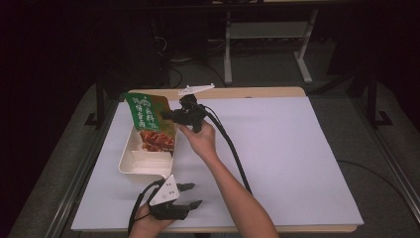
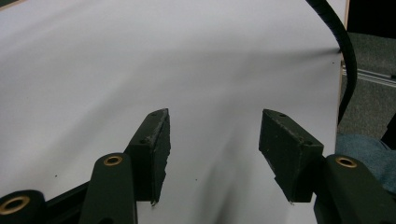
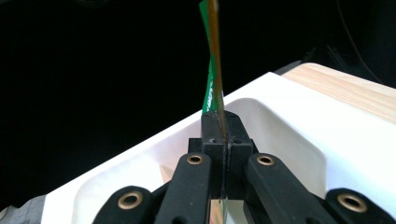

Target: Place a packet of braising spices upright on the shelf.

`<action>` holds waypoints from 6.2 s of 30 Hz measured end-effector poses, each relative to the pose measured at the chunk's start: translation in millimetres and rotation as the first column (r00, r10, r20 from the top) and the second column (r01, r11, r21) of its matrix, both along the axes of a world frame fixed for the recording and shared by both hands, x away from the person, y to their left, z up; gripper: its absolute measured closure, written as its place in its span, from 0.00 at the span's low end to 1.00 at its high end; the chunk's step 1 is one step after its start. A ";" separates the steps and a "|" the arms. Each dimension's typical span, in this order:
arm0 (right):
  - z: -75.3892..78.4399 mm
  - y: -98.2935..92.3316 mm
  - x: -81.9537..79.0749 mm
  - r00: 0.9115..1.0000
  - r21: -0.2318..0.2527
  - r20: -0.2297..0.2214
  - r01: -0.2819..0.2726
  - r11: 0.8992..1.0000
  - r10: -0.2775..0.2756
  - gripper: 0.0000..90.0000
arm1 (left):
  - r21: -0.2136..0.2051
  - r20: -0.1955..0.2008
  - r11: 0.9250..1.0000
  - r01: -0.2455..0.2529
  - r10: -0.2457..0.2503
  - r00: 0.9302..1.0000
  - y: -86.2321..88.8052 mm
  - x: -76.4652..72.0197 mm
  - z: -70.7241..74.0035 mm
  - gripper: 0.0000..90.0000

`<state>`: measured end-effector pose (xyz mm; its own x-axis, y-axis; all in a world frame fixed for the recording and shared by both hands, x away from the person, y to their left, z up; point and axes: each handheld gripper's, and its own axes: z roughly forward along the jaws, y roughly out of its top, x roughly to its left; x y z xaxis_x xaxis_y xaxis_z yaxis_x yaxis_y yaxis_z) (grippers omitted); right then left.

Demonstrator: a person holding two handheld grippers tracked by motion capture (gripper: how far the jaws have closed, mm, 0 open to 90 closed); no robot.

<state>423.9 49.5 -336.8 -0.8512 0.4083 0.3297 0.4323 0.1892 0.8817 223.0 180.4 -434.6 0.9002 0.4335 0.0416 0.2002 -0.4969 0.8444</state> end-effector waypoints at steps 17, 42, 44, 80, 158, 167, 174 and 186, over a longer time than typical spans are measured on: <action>4.4 -8.9 5.1 1.000 -0.089 -0.008 0.023 0.996 -0.024 0.74 | 0.006 -0.008 1.000 -0.011 0.012 1.000 -1.2 1.3 -1.6 0.43; 7.5 -83.7 -14.6 0.998 -0.151 -0.015 0.055 0.987 -0.058 0.57 | 0.021 -0.019 0.999 -0.036 0.036 0.999 -2.1 5.1 -3.6 0.38; 7.2 -89.2 -15.6 0.998 -0.150 -0.024 0.057 0.987 -0.061 0.56 | 0.019 -0.020 0.999 -0.038 0.038 0.999 -1.9 5.0 -3.6 0.38; -3.9 -157.2 -38.9 0.992 -0.163 -0.058 0.101 0.981 -0.112 0.47 | 0.023 -0.021 0.999 -0.049 0.049 0.999 2.2 6.7 -2.5 0.38; -65.3 -250.1 -112.6 0.971 -0.167 -0.173 0.135 0.977 -0.164 0.41 | 0.041 -0.024 0.997 -0.063 0.064 0.998 -0.8 6.6 -3.4 0.33; -77.4 -263.4 -122.2 0.964 -0.167 -0.195 0.147 0.975 -0.179 0.40 | 0.043 -0.024 0.997 -0.064 0.065 0.998 -0.8 6.5 -3.4 0.33; -86.4 -272.6 -131.3 0.960 -0.163 -0.210 0.155 0.975 -0.187 0.40 | 0.041 -0.025 0.997 -0.064 0.066 0.998 -1.2 6.0 -3.7 0.33; -96.0 -278.3 -145.2 0.961 -0.181 -0.196 0.161 0.970 -0.196 0.39 | 0.049 -0.030 0.997 -0.063 0.064 0.998 -1.7 5.5 -4.5 0.33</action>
<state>278.7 -228.8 -432.8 -0.6779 0.6097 0.4107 0.6445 0.2242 0.7310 228.5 178.8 -439.1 0.8722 0.4878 0.0362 0.2585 -0.5225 0.8125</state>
